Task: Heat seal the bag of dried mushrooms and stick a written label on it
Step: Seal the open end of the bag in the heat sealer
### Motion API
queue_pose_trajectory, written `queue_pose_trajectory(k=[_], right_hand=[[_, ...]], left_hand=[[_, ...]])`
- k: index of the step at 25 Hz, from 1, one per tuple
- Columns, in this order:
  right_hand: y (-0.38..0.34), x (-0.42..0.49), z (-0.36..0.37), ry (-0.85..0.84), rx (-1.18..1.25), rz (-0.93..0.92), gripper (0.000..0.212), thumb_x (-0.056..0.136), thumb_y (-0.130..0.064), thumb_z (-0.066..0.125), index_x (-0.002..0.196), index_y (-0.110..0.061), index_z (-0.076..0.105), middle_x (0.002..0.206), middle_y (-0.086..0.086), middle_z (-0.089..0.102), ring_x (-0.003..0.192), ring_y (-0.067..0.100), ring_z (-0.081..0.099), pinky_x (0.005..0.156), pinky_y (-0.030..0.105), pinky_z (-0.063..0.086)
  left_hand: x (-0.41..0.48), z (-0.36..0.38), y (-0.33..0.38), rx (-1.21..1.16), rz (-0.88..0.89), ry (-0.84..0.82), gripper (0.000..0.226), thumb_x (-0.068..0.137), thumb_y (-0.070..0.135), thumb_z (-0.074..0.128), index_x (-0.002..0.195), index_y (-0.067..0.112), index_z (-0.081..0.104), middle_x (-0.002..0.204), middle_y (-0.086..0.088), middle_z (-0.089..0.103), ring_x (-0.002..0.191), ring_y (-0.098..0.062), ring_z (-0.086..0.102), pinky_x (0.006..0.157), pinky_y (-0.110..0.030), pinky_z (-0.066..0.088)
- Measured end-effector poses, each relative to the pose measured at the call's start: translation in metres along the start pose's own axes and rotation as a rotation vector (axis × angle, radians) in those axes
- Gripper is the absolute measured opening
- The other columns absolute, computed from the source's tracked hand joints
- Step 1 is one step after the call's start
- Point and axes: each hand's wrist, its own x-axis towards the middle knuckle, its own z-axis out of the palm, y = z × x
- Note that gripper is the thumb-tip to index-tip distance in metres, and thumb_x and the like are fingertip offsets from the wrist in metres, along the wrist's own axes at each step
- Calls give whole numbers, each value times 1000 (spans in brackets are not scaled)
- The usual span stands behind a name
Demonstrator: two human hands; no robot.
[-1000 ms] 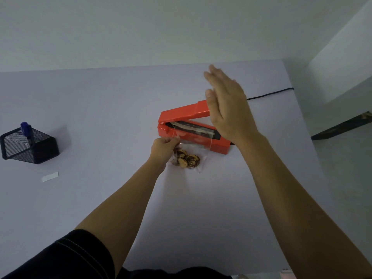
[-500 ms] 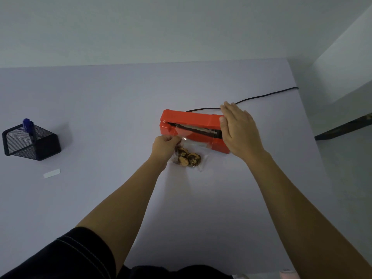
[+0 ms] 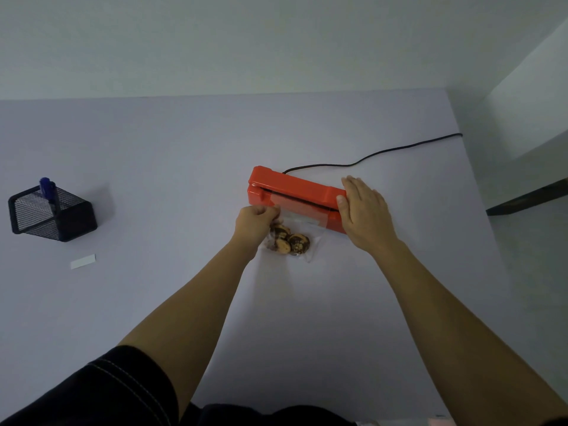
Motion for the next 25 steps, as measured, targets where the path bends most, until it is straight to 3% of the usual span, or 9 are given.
queue_pose_trajectory(k=[8,15,21,25], right_hand=[[0,3,4,-20,-38,4,58,96,-40,16,141,-7,30,151,11,32,141,25,26,114,46,17],[0,3,6,-36,-32,6,51,100,-34,24,143,-8,26,153,10,27,142,23,22,115,44,14],[0,3,7,-33,-23,8,51,100,-34,24,144,-8,25,153,10,26,142,23,21,115,44,13],[2,3,6,-27,-20,7,51,100,-34,24,143,-8,25,153,9,27,142,23,21,115,45,14]], left_hand=[[2,-3,-3,0,-8,-9,22,89,23,61,72,9,68,67,2,66,63,-9,59,62,-21,44],[1,-4,-2,6,0,-14,24,89,23,61,71,9,67,64,2,65,60,-9,59,60,-19,46],[3,-5,-4,14,-20,-16,26,88,24,61,82,0,70,69,-1,68,68,-14,62,69,-26,50],[3,-4,-3,10,-16,-17,22,88,23,61,77,6,69,69,0,67,67,-13,62,69,-24,50]])
